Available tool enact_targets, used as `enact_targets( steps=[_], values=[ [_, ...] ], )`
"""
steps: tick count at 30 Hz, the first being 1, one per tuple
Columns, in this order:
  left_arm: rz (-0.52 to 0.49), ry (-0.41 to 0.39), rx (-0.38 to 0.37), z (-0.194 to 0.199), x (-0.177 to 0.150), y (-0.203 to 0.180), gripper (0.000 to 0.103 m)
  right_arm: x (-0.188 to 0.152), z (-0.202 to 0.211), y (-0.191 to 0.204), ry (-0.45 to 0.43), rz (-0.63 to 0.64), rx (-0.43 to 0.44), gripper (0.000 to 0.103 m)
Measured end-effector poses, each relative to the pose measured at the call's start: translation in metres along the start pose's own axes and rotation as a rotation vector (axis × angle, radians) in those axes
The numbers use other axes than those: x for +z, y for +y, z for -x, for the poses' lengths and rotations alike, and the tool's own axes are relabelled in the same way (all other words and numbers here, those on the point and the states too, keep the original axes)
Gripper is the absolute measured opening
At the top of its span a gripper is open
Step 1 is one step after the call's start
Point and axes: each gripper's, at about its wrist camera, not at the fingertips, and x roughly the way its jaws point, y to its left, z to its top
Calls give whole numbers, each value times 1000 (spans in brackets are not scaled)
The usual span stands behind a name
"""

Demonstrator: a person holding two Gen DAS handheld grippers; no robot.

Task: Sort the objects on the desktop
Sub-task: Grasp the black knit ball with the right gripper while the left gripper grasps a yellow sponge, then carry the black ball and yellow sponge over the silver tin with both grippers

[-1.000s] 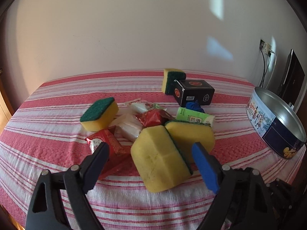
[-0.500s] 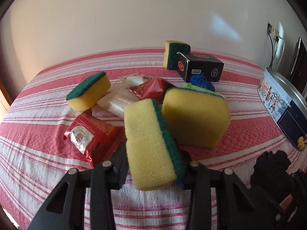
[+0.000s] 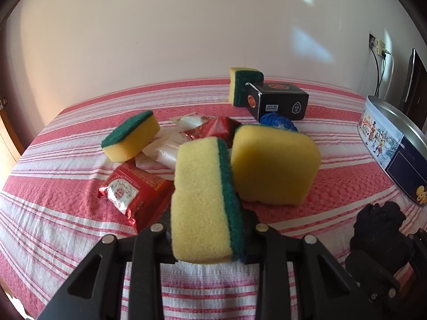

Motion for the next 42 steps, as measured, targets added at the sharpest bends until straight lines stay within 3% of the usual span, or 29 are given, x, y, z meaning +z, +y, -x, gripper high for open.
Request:
enact_targets(
  steps=[17, 26, 34, 39, 42],
  values=[
    [-25, -122, 66, 41, 8, 5, 29, 4, 12, 0, -41, -6, -2, 46],
    [-35, -158, 60, 59, 15, 1, 29, 10, 29, 0, -93, 0, -11, 46],
    [-53, -207, 15, 74, 21, -11, 29, 17, 50, -7, -161, 1, -42, 46],
    [-51, -234, -106, 81, 26, -22, 29, 22, 66, -20, -206, -12, -85, 45],
    [-67, -246, -139, 83, 28, -30, 30, 26, 72, -30, -231, -26, -116, 46]
  ],
)
